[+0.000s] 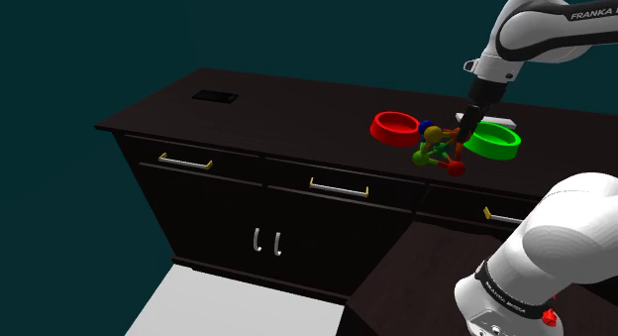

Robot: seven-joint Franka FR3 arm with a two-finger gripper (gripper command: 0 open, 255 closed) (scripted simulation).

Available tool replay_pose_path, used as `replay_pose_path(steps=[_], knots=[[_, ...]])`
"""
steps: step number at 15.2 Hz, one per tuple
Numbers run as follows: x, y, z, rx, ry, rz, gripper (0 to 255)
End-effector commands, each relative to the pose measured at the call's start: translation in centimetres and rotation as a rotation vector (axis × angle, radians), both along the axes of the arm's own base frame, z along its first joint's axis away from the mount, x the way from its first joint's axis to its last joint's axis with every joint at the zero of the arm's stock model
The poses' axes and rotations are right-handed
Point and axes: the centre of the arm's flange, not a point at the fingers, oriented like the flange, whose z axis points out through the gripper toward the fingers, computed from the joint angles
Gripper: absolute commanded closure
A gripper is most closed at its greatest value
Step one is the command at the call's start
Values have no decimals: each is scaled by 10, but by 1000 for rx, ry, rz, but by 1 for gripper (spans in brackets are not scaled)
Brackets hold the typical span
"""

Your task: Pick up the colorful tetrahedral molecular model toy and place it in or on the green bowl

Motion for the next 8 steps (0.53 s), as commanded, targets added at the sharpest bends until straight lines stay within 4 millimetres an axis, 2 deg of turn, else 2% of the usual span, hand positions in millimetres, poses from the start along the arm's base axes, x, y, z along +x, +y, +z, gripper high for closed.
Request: replay_pose_path(steps=[1, 2, 3, 8], knots=[[0, 0, 0, 0, 0, 0, 0], [0, 0, 0, 0, 0, 0, 0], [0, 0, 0, 0, 0, 0, 255], [0, 0, 0, 0, 0, 0, 255]])
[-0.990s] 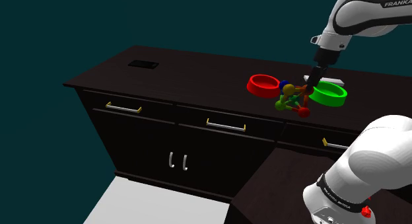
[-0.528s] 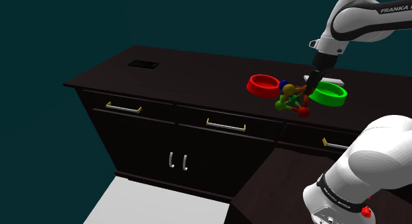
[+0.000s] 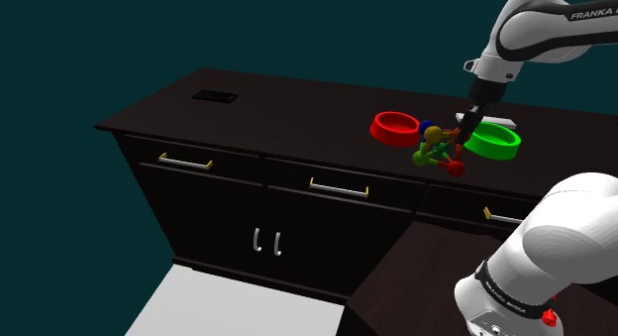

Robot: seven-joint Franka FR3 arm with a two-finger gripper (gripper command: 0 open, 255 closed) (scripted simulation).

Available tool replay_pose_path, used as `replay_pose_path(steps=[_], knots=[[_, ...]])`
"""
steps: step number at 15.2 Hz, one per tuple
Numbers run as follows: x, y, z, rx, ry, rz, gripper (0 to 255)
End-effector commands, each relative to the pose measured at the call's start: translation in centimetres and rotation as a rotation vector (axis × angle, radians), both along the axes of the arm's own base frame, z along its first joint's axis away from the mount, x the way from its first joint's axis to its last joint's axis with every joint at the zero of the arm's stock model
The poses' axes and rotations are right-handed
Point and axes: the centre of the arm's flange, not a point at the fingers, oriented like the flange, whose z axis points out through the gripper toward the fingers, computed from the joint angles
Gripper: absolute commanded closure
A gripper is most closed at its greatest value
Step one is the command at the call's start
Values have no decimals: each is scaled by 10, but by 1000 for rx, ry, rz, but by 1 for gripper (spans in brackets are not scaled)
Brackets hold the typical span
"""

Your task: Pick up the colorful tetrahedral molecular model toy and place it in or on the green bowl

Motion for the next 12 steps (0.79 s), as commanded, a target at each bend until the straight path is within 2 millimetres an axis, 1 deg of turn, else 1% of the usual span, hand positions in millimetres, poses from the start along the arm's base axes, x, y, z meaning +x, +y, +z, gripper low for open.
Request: replay_pose_path(steps=[1, 4, 12], knots=[[0, 0, 0, 1, 1, 0, 255], [0, 0, 0, 1, 0, 0, 255], [0, 0, 42, 1, 0, 0, 255]])
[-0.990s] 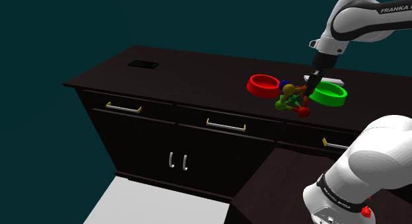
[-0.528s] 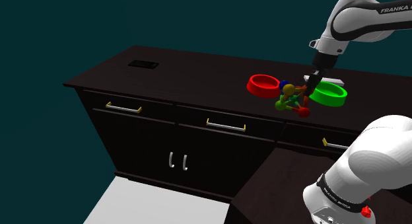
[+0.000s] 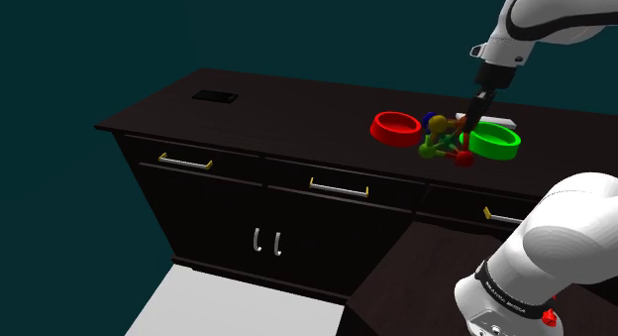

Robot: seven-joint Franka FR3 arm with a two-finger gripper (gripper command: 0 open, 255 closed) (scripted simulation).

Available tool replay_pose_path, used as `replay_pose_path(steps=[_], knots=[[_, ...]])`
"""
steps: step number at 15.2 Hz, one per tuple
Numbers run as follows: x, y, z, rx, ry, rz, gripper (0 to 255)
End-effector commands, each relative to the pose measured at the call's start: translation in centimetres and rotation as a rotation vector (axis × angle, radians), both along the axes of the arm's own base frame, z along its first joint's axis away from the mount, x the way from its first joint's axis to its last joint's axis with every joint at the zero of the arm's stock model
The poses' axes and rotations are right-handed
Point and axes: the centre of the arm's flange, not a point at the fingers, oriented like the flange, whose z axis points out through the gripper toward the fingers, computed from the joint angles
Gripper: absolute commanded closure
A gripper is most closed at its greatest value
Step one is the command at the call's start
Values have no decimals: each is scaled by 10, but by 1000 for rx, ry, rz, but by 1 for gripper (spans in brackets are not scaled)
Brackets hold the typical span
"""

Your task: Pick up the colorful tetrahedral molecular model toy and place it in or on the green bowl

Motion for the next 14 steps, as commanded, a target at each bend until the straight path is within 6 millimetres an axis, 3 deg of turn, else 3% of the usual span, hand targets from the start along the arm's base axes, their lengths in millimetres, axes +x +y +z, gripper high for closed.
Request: replay_pose_path(steps=[1, 14], knots=[[1, 0, 10, 0, 0, 0, 255], [1, 0, 79, 0, 0, 0, 255]])
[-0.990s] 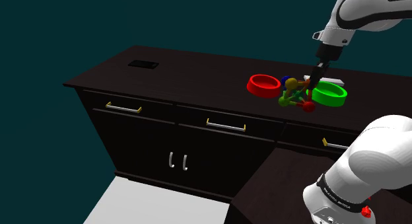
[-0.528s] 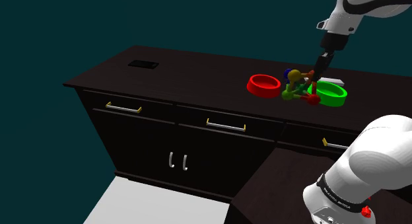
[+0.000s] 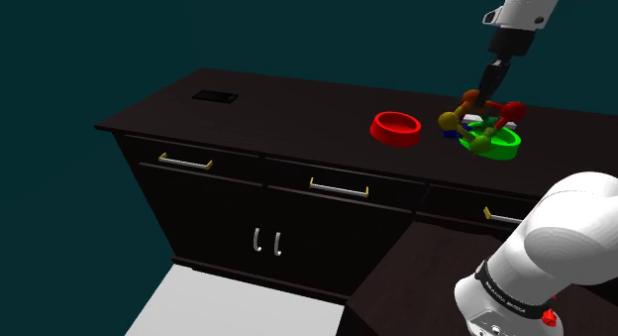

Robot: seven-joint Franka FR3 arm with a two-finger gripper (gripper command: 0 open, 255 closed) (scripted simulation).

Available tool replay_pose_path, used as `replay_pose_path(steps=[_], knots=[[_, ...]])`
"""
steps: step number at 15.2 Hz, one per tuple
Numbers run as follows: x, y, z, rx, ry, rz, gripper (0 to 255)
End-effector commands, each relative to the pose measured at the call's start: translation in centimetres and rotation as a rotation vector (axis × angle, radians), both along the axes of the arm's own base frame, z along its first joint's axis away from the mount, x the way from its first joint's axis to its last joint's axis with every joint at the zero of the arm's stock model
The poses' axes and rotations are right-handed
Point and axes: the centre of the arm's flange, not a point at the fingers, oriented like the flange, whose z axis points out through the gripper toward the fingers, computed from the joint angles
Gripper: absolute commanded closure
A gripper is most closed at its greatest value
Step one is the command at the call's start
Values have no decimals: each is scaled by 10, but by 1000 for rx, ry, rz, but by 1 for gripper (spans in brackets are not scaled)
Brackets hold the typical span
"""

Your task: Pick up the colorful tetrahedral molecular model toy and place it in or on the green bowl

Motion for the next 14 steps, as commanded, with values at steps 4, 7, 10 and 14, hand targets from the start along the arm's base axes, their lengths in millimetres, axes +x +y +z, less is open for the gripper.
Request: replay_pose_path(steps=[4, 7, 10, 14], knots=[[-9, -25, 15, 0, -1, 0, 255], [-22, -62, 21, 0, -1, 0, 255], [-35, -99, 27, 0, -1, 0, 255], [-53, -148, 36, 0, -1, 0, 255]])
